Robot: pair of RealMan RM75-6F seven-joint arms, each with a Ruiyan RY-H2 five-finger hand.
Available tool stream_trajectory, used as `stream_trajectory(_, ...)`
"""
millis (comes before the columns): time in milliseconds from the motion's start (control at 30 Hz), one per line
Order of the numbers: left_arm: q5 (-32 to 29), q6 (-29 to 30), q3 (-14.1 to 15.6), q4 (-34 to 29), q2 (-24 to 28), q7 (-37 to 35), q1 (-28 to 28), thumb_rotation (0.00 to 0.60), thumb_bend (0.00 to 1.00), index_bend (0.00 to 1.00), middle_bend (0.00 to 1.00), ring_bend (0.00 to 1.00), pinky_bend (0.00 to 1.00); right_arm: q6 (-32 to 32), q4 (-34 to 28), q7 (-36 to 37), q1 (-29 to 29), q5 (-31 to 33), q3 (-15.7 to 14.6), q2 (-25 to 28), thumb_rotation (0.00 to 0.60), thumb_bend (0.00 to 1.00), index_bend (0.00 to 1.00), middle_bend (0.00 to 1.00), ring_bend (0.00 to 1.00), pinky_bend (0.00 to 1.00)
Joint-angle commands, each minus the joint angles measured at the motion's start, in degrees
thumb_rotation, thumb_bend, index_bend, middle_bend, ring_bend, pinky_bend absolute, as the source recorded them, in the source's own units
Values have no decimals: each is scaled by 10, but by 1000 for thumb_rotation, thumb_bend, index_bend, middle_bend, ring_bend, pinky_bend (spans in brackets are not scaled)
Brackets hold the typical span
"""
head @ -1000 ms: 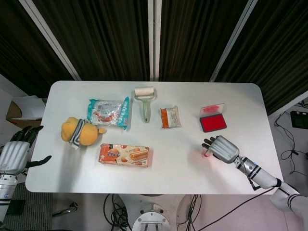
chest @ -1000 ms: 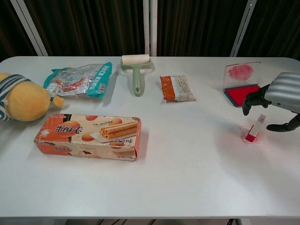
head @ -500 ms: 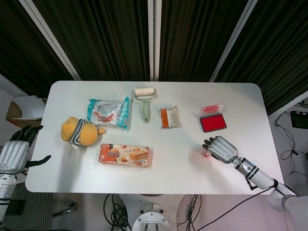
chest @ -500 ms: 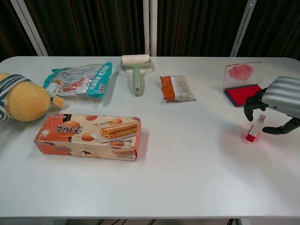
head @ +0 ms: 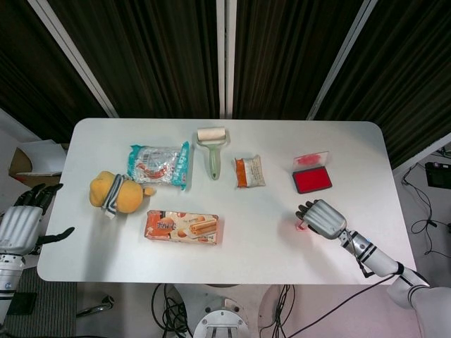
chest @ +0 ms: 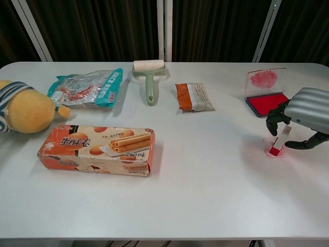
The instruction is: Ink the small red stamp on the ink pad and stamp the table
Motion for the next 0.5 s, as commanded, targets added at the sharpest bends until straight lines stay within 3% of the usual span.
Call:
stream_trajectory(33, 0, 0, 0, 0, 0, 0, 0, 465, 121, 132, 193, 118, 209, 0, 3, 1, 0, 1, -1, -3, 600, 189, 512, 439, 504, 732)
stream_trajectory(500, -2, -3, 0, 7, -2, -6, -1, 463, 121, 132, 193, 118, 209, 0, 22, 10, 0, 7, -7, -16, 600, 204, 531, 450, 504, 734)
